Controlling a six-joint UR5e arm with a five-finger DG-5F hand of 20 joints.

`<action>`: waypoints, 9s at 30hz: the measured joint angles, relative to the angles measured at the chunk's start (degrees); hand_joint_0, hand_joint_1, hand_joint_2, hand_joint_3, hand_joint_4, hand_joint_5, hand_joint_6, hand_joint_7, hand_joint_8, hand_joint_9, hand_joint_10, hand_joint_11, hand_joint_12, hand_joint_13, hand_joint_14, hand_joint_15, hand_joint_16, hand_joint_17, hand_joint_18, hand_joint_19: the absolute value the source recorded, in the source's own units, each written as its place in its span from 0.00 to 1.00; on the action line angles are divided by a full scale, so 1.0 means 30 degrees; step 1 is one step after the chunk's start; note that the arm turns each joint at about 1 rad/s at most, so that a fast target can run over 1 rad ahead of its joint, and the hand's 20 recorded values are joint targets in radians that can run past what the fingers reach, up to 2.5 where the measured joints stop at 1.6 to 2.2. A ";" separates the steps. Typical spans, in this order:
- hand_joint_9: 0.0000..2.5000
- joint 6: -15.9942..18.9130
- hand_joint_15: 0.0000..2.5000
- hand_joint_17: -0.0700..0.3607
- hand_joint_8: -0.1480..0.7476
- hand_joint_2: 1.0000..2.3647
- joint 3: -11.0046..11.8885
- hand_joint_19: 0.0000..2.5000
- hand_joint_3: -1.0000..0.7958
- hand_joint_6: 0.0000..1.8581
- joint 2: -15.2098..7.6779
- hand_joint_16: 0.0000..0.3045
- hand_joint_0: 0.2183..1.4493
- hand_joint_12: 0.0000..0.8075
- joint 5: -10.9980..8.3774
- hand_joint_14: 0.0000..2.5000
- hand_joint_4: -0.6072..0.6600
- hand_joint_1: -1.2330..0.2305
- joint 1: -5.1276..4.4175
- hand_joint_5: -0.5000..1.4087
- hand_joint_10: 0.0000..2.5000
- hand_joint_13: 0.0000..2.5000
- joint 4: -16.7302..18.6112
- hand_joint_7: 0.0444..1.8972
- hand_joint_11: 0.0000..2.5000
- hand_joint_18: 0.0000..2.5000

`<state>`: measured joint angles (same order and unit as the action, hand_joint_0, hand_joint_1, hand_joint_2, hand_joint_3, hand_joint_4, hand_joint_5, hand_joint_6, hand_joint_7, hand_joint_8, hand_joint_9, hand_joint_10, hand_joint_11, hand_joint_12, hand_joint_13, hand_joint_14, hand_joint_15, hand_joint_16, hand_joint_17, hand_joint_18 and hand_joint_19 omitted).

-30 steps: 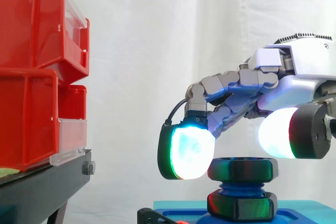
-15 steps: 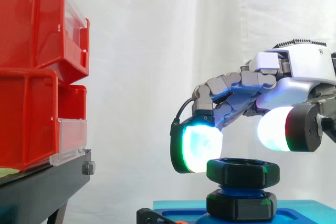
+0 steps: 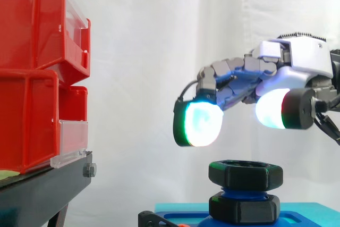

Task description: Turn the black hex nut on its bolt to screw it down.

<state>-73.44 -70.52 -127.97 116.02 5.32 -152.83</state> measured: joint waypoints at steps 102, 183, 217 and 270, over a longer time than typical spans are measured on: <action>0.22 -0.0383 0.08 0.42 0.48 0.00 0.1036 0.11 0.28 0.46 -0.0926 0.16 0.23 0.38 0.0398 0.00 0.67 0.57 -0.1232 0.16 0.00 0.21 -0.1849 0.32 0.16 0.17; 0.22 0.1046 0.08 0.42 0.48 0.00 0.1804 0.11 0.28 0.40 -0.1972 0.16 0.24 0.39 -0.0532 0.00 0.64 0.58 -0.1958 0.17 0.00 0.21 0.0463 0.39 0.16 0.17; 0.22 0.0928 0.07 0.42 0.48 0.00 0.1799 0.11 0.28 0.43 -0.2035 0.16 0.24 0.38 0.2071 0.00 0.64 0.57 -0.0214 0.17 0.00 0.21 0.0817 0.36 0.16 0.18; 0.22 0.0050 0.08 0.42 0.48 0.00 0.1769 0.11 0.28 0.32 -0.2717 0.16 0.23 0.40 0.0703 0.00 0.65 0.59 -0.1877 0.18 0.00 0.21 0.3393 0.51 0.15 0.17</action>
<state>-73.29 -65.22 -136.12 118.13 -0.31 -142.65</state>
